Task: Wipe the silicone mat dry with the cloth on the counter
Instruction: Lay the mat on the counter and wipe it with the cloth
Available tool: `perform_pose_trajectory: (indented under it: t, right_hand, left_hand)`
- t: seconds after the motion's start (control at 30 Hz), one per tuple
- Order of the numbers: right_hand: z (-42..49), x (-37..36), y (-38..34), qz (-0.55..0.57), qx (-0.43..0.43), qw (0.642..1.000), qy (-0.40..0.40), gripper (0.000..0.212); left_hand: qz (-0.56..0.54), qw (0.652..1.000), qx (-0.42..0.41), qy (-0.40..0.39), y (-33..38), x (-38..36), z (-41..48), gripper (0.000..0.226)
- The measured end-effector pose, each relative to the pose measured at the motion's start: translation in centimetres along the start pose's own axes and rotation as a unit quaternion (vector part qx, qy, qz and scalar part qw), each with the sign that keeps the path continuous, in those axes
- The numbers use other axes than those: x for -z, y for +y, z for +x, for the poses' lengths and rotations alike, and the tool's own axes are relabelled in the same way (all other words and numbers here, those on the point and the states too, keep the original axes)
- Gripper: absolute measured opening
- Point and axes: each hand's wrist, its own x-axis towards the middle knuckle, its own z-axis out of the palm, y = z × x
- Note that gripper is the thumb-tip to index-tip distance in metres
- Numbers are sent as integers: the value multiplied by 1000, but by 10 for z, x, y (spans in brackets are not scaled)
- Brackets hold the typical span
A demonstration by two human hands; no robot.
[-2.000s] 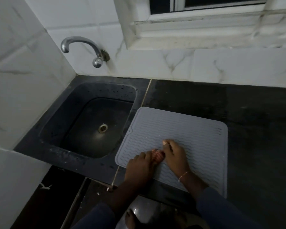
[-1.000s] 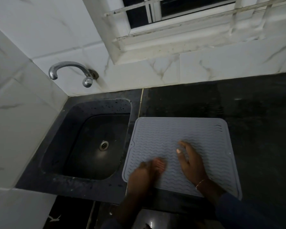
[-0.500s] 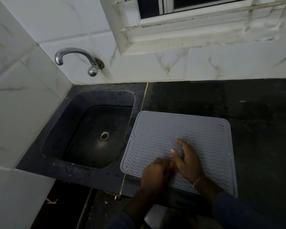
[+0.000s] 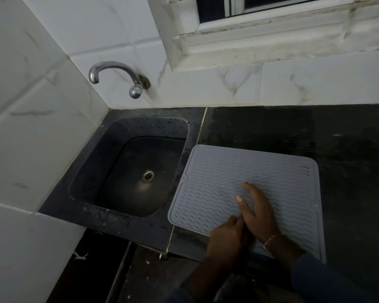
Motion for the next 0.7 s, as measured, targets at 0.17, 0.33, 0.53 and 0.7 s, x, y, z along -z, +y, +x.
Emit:
perform_pose_trajectory:
  t: [0.17, 0.33, 0.53, 0.7]
  right_hand:
    - [1, -3, -2, -40, 18, 999, -10, 61]
    - [0, -4, -4, -49, 38, 998, -4, 67]
    - [3, 0, -6, 34, -23, 999, 27, 57]
    - [17, 12, 1, -19, -3, 999, 36, 60]
  left_hand:
    - [19, 992, 113, 53, -73, 46, -19, 46]
    - [57, 975, 206, 64, -110, 79, -9, 41]
    - [-29, 999, 1, 29, -10, 25, 14, 42]
    - [59, 998, -35, -12, 1, 11, 29, 33]
